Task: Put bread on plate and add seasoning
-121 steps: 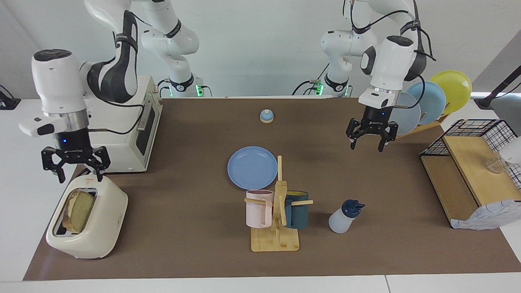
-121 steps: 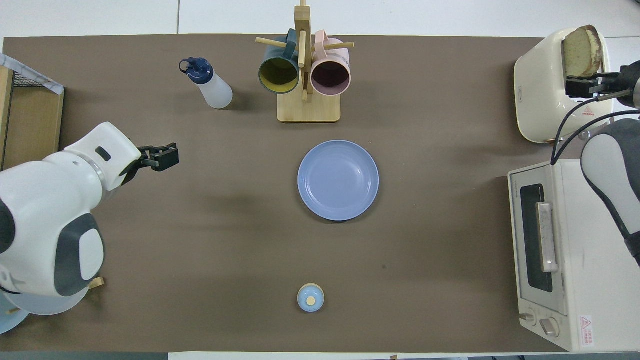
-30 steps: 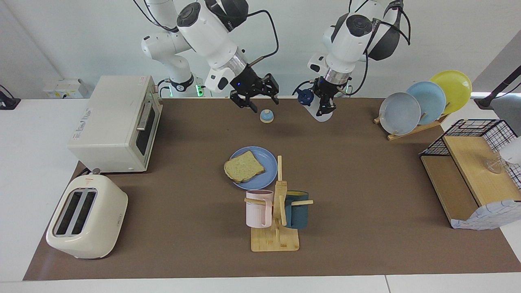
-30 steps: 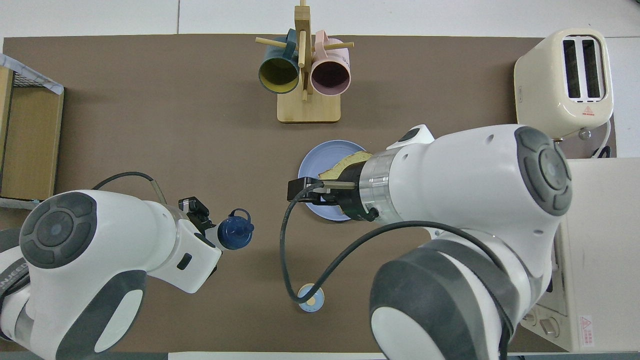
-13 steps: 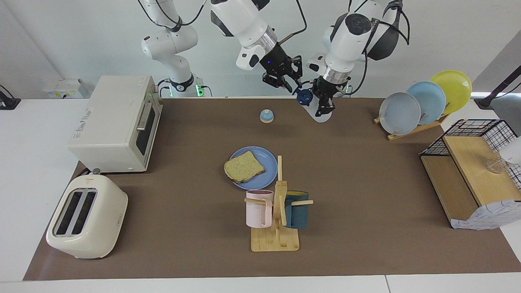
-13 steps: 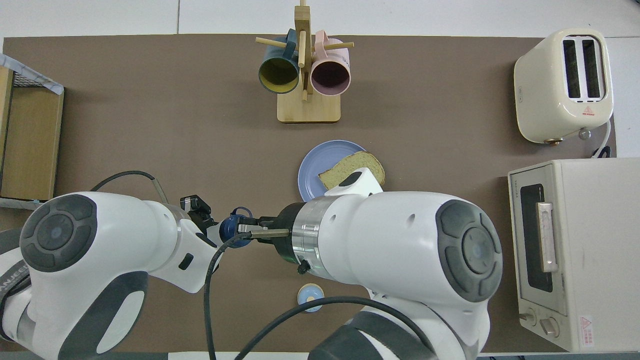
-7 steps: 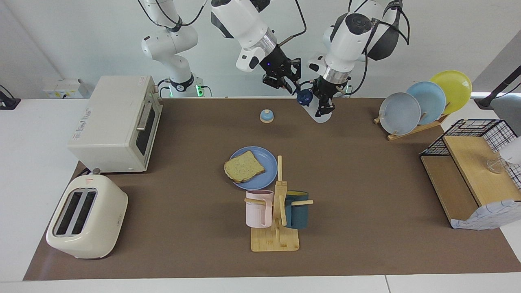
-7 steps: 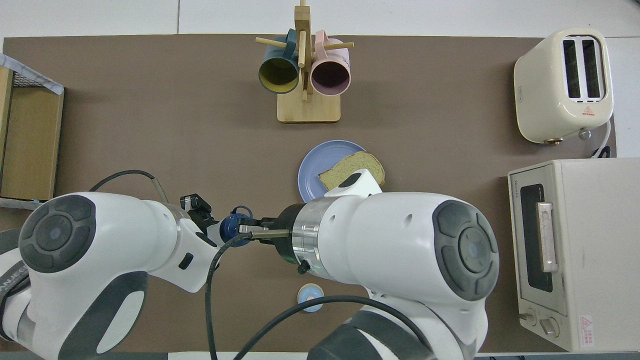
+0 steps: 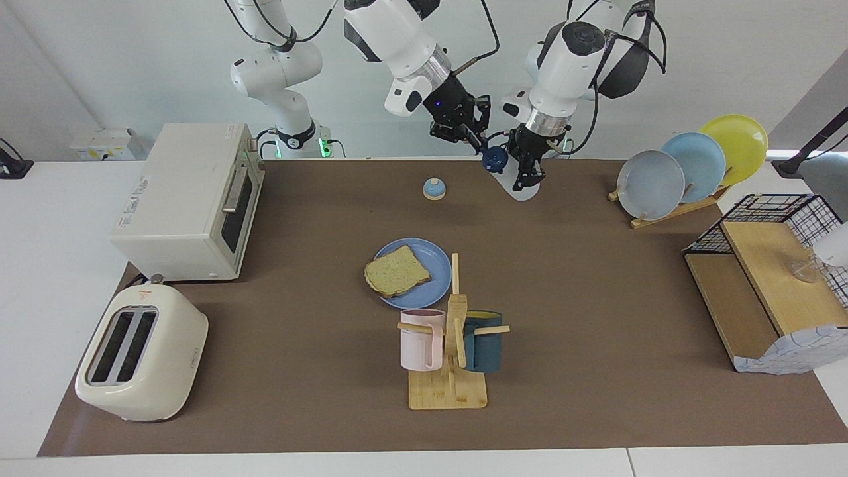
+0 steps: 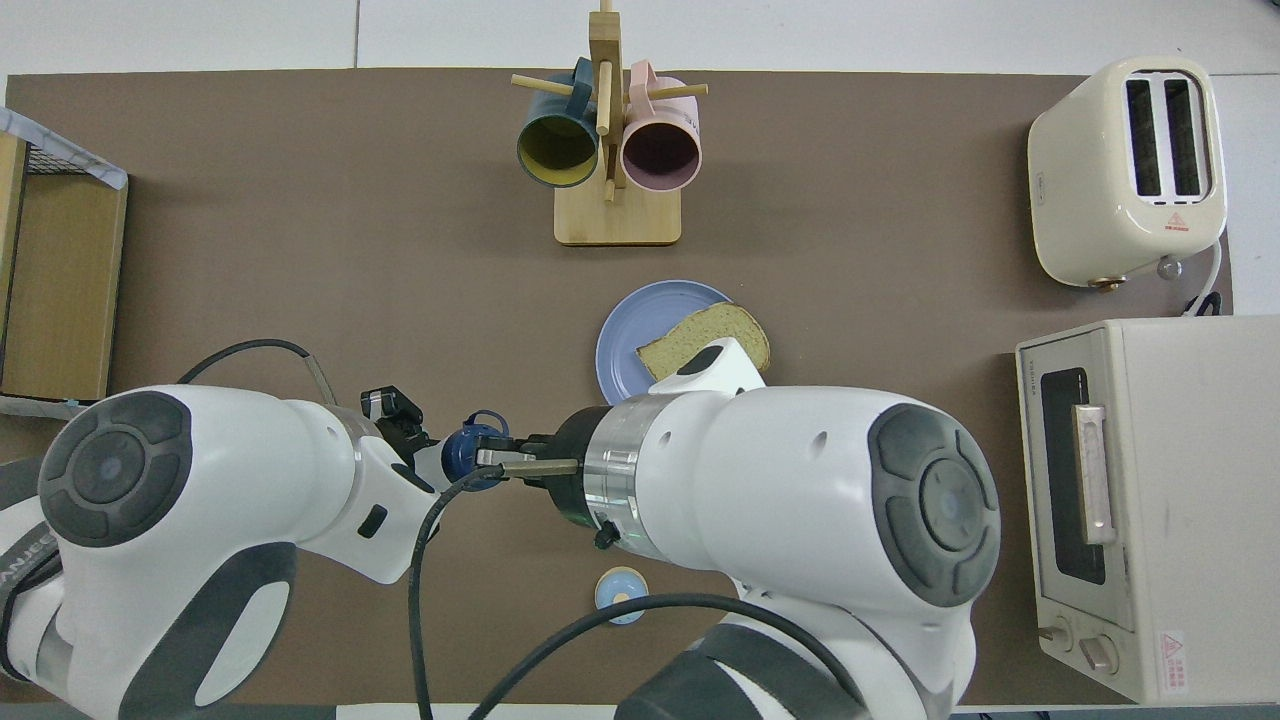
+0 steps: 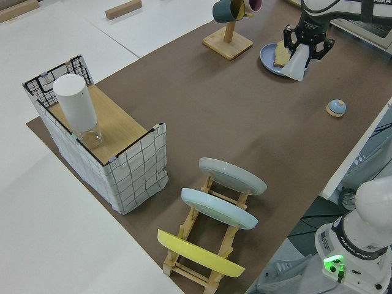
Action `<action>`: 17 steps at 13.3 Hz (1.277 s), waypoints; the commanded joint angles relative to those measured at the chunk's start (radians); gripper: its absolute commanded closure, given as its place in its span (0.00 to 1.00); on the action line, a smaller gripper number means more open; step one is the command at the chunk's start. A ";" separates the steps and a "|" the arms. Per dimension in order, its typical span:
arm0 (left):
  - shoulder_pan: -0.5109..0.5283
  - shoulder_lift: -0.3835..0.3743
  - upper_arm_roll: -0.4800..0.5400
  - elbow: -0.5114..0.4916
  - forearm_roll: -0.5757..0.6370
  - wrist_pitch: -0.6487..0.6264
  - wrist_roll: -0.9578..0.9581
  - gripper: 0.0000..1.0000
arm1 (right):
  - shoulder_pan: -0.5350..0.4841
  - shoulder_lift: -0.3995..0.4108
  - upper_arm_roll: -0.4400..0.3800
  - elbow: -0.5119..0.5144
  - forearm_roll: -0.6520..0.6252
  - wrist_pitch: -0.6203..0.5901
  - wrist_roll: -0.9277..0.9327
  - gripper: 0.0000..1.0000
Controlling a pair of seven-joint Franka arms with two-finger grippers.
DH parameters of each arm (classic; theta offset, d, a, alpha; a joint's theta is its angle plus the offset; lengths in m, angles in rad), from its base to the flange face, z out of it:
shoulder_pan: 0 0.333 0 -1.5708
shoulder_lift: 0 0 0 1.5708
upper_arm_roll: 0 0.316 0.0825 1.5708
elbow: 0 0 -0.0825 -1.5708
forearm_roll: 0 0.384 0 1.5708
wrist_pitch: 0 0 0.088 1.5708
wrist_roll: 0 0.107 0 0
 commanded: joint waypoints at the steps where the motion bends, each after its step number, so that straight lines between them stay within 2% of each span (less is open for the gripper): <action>1: -0.011 -0.031 0.003 -0.027 0.019 0.031 -0.011 1.00 | -0.003 -0.013 0.004 -0.020 0.013 0.017 0.009 1.00; 5: -0.010 -0.029 0.003 -0.027 0.019 0.031 -0.013 1.00 | -0.021 -0.003 -0.002 -0.008 0.040 0.017 0.042 1.00; 7: -0.010 -0.029 0.003 -0.027 0.019 0.033 -0.011 1.00 | -0.061 -0.003 -0.008 -0.006 0.166 0.020 0.038 1.00; 12: -0.010 -0.029 0.003 -0.027 0.019 0.033 -0.011 1.00 | -0.073 -0.009 -0.008 -0.017 0.175 0.019 0.023 1.00; 13: -0.010 -0.029 0.003 -0.027 0.019 0.031 -0.011 1.00 | -0.072 -0.011 -0.010 -0.021 0.172 0.017 0.016 0.95; 14: -0.010 -0.028 0.003 -0.026 0.019 0.033 -0.011 1.00 | -0.072 -0.013 -0.010 -0.025 0.166 0.013 0.028 0.01; 17: -0.010 -0.027 0.005 -0.026 0.019 0.034 -0.011 1.00 | -0.075 -0.014 -0.010 -0.025 0.163 -0.004 0.019 0.00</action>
